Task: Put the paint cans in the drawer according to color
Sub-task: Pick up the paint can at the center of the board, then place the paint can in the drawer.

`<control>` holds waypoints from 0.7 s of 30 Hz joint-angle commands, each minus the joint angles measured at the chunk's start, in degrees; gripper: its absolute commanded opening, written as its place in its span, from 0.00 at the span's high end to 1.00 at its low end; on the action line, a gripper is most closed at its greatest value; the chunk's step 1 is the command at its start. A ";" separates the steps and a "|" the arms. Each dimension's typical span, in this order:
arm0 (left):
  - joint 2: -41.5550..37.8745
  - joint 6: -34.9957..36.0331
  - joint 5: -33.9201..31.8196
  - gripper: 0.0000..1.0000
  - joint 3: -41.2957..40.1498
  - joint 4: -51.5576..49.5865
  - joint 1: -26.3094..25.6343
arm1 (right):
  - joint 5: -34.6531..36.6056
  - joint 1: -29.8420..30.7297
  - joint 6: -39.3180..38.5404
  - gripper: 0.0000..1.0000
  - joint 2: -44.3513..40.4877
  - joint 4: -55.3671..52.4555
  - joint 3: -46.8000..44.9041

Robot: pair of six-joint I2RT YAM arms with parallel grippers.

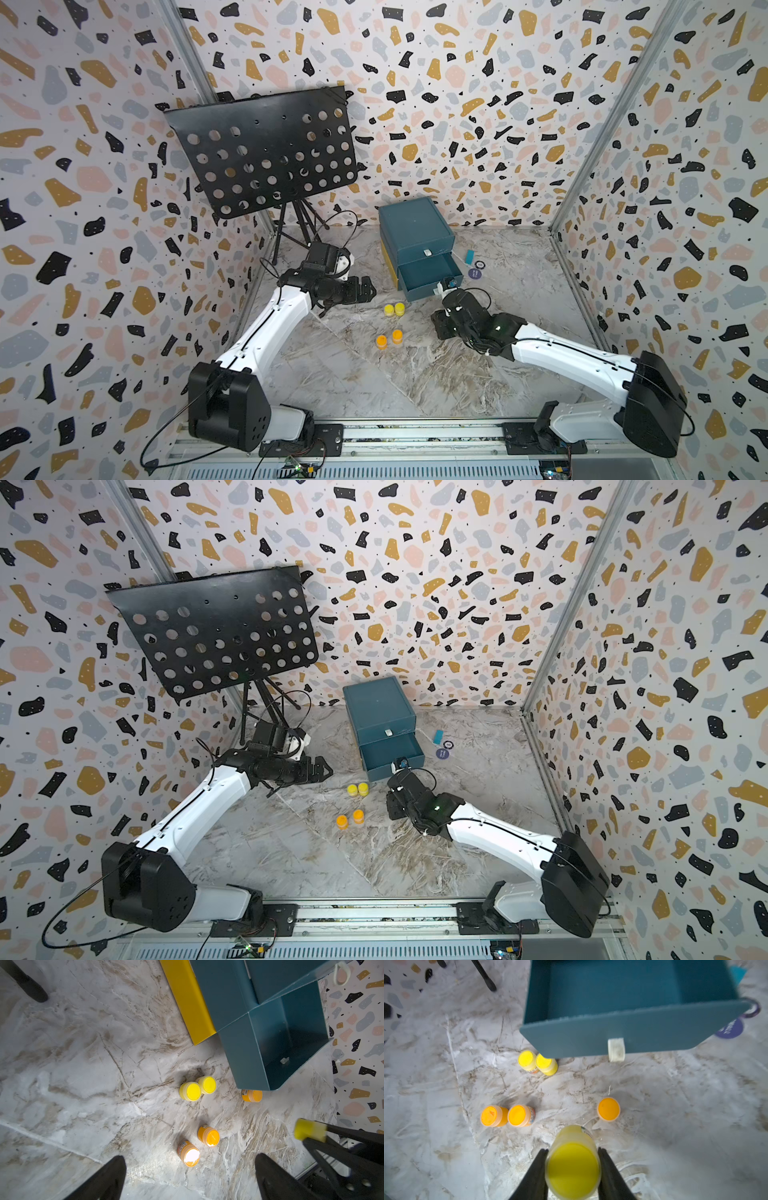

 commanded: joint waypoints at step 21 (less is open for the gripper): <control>-1.95 -0.78 2.15 0.00 -0.76 1.69 0.25 | -8.48 -8.85 -10.62 0.75 27.94 -11.98 38.49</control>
